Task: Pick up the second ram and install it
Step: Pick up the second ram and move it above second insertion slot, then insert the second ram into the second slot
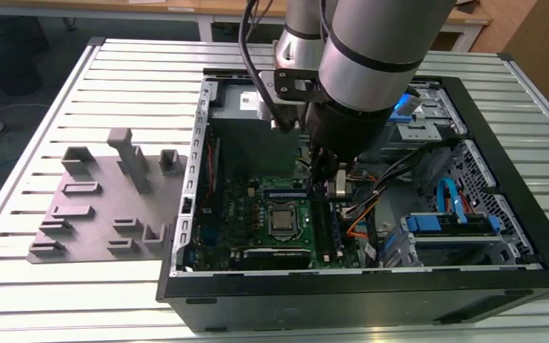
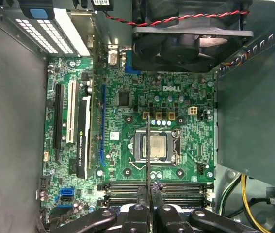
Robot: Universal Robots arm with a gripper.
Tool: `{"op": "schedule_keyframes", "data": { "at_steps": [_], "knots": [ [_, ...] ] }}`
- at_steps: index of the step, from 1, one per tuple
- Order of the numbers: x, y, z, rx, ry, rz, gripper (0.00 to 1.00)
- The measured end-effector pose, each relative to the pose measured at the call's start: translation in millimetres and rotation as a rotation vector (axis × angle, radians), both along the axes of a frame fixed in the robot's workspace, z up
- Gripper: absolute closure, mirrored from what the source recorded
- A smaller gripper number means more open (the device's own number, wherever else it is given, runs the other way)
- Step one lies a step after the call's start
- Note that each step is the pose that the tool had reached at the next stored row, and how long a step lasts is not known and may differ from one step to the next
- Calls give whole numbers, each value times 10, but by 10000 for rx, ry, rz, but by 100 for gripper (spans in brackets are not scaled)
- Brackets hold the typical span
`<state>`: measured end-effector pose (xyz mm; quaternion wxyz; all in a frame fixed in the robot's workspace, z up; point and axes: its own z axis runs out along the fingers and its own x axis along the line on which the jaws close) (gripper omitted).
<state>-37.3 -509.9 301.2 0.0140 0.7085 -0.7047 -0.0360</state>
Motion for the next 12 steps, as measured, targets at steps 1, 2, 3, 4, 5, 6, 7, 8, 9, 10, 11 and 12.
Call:
{"op": "schedule_keyframes", "data": {
  "at_steps": [1,2,3,4,5,6,7,8,9,10,11,12],
  "knots": [
    [0,0,0,0,0,0,89],
    [0,0,0,1,0,0,89],
    [0,0,0,1,0,0,89],
    [0,0,0,2,0,0,89],
    [0,0,0,3,0,0,89],
    [0,0,0,3,0,0,89],
    [0,0,0,4,0,0,89],
    [0,0,0,4,0,-1,89],
    [0,0,0,4,0,-11,89],
    [0,0,0,4,0,-39,89],
    [0,0,1,3,1,-101,89],
    [0,0,0,4,1,-174,89]
  ]
}}
